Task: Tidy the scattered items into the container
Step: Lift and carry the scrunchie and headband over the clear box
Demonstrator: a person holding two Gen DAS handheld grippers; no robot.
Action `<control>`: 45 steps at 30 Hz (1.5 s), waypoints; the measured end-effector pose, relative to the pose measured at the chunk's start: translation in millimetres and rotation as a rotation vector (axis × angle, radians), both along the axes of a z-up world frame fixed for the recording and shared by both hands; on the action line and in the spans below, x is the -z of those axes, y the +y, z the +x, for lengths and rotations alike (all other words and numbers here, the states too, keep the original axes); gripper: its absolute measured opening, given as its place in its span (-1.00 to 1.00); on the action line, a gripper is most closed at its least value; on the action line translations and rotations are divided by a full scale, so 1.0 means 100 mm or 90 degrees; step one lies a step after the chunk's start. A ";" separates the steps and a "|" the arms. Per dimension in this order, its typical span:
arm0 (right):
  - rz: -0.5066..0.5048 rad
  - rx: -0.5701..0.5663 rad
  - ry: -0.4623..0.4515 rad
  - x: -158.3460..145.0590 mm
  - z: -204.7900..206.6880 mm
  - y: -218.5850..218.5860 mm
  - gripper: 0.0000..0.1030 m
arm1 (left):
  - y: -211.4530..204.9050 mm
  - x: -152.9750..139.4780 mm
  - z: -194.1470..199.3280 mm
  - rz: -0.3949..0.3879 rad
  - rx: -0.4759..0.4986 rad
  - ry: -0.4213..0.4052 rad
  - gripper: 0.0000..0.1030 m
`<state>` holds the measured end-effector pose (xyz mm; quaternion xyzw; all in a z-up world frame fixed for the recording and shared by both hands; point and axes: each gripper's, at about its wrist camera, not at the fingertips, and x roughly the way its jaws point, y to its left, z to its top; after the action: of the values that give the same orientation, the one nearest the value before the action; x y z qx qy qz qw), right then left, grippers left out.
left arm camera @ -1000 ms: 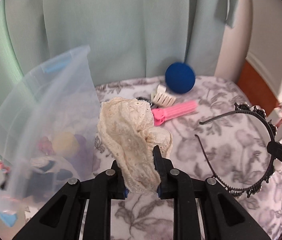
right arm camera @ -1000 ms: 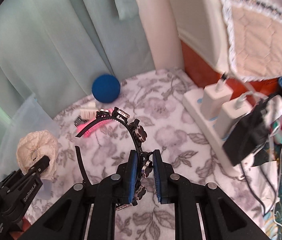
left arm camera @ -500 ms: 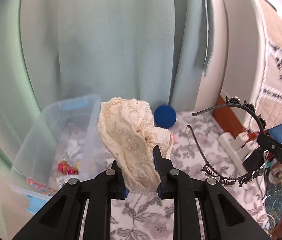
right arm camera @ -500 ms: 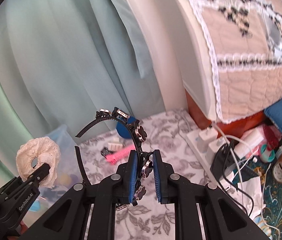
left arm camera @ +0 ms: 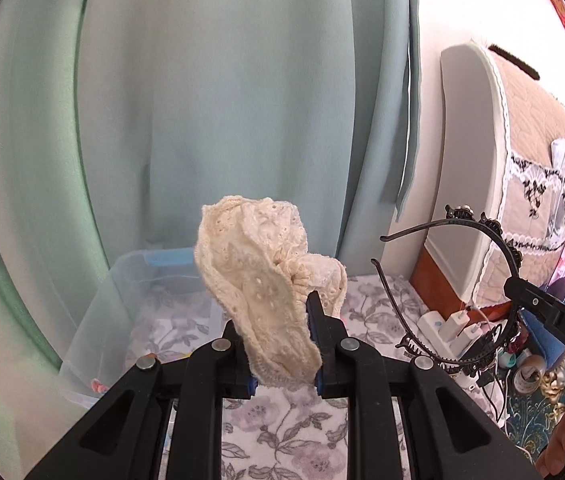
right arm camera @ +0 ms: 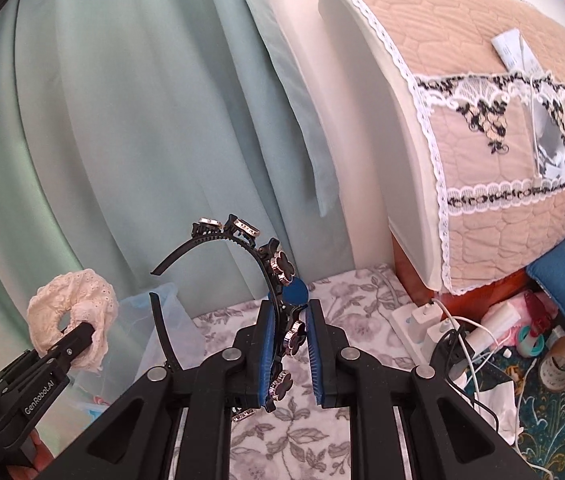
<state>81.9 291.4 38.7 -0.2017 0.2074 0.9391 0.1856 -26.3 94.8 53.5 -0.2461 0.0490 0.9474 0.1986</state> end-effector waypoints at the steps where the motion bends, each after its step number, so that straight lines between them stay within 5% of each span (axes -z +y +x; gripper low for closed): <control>1: 0.003 -0.001 0.002 -0.03 0.00 -0.03 -0.66 | -0.03 -0.02 0.01 0.004 -0.001 0.002 -0.60; 21: 0.055 -0.055 -0.011 -0.23 -0.25 -0.55 -0.66 | -0.61 -0.04 -0.07 0.067 -0.052 -0.002 -0.60; 45: 0.095 -0.132 -0.103 0.01 -1.12 -1.17 -0.67 | -1.09 0.49 -0.65 0.132 -0.132 -0.066 -0.60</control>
<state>-29.9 174.9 37.7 -0.2825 0.0998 0.9467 0.1181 -91.3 -14.0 4.7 -0.2767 -0.0851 0.9488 0.1260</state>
